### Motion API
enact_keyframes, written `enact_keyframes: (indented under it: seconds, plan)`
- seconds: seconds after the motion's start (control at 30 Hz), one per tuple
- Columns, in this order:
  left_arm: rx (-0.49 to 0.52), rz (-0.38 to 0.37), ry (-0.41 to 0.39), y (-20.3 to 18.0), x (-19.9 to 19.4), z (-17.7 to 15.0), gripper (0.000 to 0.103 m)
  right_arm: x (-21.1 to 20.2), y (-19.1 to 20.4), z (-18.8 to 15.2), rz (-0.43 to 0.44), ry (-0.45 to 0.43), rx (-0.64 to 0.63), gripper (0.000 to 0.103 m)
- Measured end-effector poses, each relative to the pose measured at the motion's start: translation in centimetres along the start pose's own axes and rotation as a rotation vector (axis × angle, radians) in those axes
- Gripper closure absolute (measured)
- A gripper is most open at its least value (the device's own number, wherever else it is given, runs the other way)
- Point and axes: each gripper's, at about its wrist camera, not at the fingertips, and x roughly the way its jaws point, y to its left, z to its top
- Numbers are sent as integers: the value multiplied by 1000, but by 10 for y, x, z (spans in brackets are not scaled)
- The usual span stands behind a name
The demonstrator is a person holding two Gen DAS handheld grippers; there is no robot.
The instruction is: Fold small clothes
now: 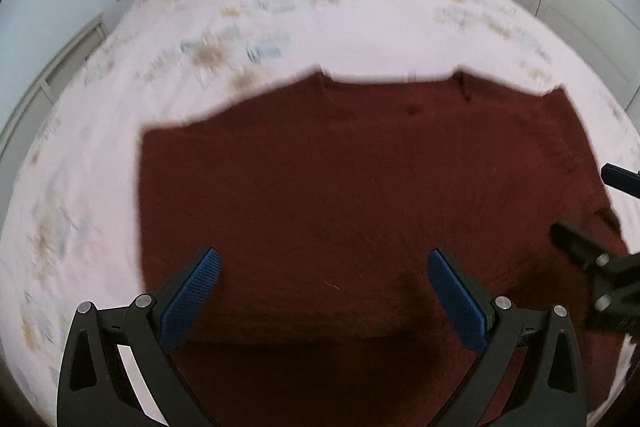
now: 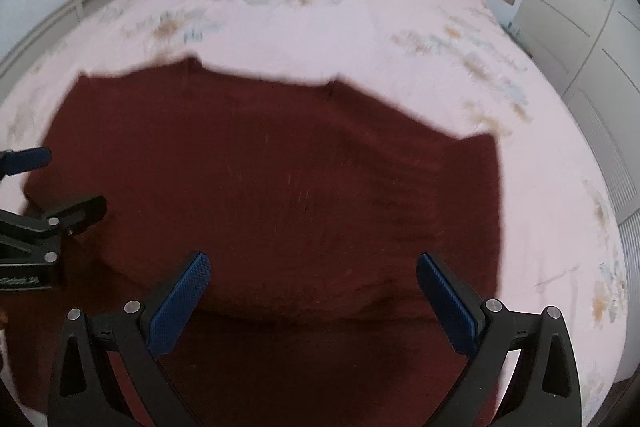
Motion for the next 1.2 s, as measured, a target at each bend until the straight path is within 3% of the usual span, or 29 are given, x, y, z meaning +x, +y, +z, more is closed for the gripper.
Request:
enact_keyframes:
  seconds: [0.1, 0.23, 0.37, 0.47, 0.6, 0.8, 0.93, 1.2]
  plan:
    - [9, 15, 44, 2, 21, -13, 1, 19, -11, -10, 14, 13, 40, 0]
    - [11, 63, 0, 29, 22, -25, 1, 24, -49, -18, 28, 10, 127, 0]
    - [-58, 21, 9, 62, 24, -31, 1, 24, -85, -26, 48, 7, 181, 0]
    - [-73, -17, 31, 71, 26, -32, 1, 21, -89, -25, 73, 12, 175, 0]
    - [-88, -6, 40, 65, 3, -27, 1, 0, -86, -18, 48, -13, 180, 0]
    - [-157, -39, -15, 77, -67, -35, 1, -65, -92, -25, 94, -91, 196, 0]
    - [-195, -85, -2, 81, -100, -67, 1, -91, -97, -59, 72, -74, 194, 0]
    - [-218, -45, 114, 74, -106, -140, 1, -93, -106, -160, 22, 53, 254, 0]
